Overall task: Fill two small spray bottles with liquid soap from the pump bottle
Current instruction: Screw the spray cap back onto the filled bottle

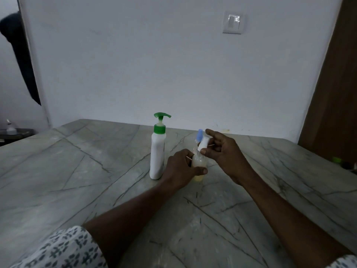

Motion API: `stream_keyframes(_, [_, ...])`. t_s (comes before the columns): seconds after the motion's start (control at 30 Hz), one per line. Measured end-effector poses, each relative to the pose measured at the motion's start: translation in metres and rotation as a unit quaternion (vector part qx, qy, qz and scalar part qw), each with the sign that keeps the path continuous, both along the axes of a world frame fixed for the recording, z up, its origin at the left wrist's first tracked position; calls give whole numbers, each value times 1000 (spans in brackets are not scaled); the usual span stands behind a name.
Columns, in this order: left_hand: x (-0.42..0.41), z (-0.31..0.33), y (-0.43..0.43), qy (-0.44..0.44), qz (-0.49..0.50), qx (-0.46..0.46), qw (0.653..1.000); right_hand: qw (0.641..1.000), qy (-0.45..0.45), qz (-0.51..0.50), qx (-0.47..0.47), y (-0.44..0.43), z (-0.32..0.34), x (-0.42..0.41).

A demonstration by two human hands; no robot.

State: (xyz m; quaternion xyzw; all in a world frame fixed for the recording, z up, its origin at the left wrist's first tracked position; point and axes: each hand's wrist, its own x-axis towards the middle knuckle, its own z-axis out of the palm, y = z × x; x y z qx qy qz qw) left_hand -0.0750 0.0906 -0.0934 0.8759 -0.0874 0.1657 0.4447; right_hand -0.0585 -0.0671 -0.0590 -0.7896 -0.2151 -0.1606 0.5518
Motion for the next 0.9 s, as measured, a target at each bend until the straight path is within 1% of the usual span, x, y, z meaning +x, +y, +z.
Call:
stream_keyframes(0.13, [-1, 0, 0, 0, 0, -10, 1000, 999, -18, -9, -40, 4, -2, 1])
stream_keyframes(0.4, [-2, 1, -1, -2, -3, -5, 1000, 996, -26, -57, -57, 10, -5, 1])
stream_keyframes(0.53, [-2, 0, -1, 4, -14, -13, 1000, 999, 37, 17, -16, 0, -3, 4])
stream_keyframes(0.57, [-1, 0, 0, 4, -16, -15, 1000, 998, 47, 28, -18, -2, -3, 4])
stream_keyframes(0.7, [1, -1, -1, 8, -20, -24, 999, 997, 30, 16, -65, 1, -7, 6])
stream_keyframes(0.83, [2, -1, -1, 7, -18, -34, 999, 996, 68, 56, -32, 0, -4, 6])
stream_keyframes(0.9, [1, 0, -1, 11, -19, -34, 999, 995, 73, 56, -45, -2, -2, 6])
